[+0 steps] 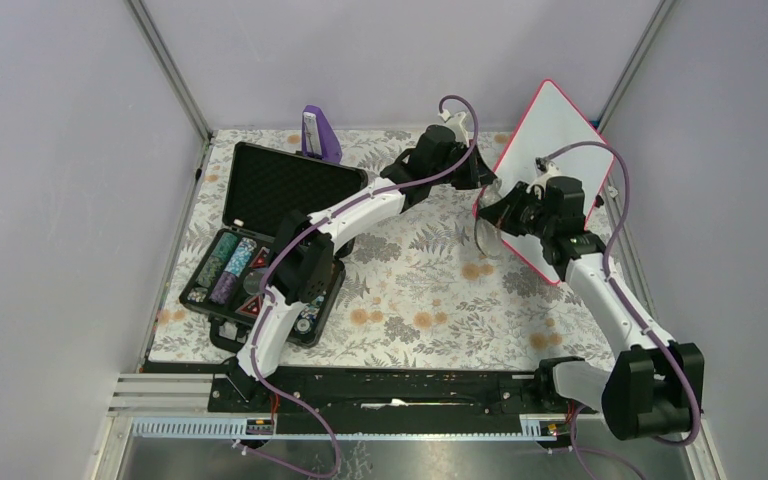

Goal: Erase the whiteboard

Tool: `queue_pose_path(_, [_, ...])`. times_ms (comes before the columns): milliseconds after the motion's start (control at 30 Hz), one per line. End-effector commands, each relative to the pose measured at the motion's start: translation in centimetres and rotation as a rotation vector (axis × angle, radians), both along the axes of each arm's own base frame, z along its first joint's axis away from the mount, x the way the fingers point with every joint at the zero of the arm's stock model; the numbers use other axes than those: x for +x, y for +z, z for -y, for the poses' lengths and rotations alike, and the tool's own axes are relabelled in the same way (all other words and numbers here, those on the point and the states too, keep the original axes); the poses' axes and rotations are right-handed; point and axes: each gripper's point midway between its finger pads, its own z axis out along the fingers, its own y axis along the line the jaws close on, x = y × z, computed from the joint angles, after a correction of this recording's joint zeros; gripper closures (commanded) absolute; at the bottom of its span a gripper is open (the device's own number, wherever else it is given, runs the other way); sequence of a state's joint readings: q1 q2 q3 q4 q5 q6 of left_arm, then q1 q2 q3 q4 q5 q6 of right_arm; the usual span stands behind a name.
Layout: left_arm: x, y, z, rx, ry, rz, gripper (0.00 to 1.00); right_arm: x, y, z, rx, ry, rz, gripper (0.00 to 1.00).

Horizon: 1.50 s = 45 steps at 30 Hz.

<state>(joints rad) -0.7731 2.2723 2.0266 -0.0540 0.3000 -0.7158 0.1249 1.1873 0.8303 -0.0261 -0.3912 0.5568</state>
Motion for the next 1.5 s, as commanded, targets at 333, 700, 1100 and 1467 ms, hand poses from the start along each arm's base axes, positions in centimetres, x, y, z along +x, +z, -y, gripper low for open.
queue_pose_path(333, [-2.9, 0.5, 2.0, -0.007, -0.077, -0.006, 1.00, -5.4, -11.3, 16.2, -0.408, -0.526, -0.365, 1.00])
queue_pose_path(700, [-3.0, 0.7, 2.4, -0.034, -0.098, -0.013, 0.96, -2.3, -1.9, 13.0, -0.237, -0.401, -0.092, 1.00])
queue_pose_path(1100, [-3.1, 2.0, 2.3, -0.054, -0.108, 0.014, 0.59, -3.7, 10.0, 9.4, -0.132, -0.238, 0.137, 1.00])
queue_pose_path(1467, [-2.3, 4.2, -0.8, -0.071, -0.077, 0.074, 0.33, -3.6, 9.1, 9.4, -0.146, -0.223, 0.092, 1.00])
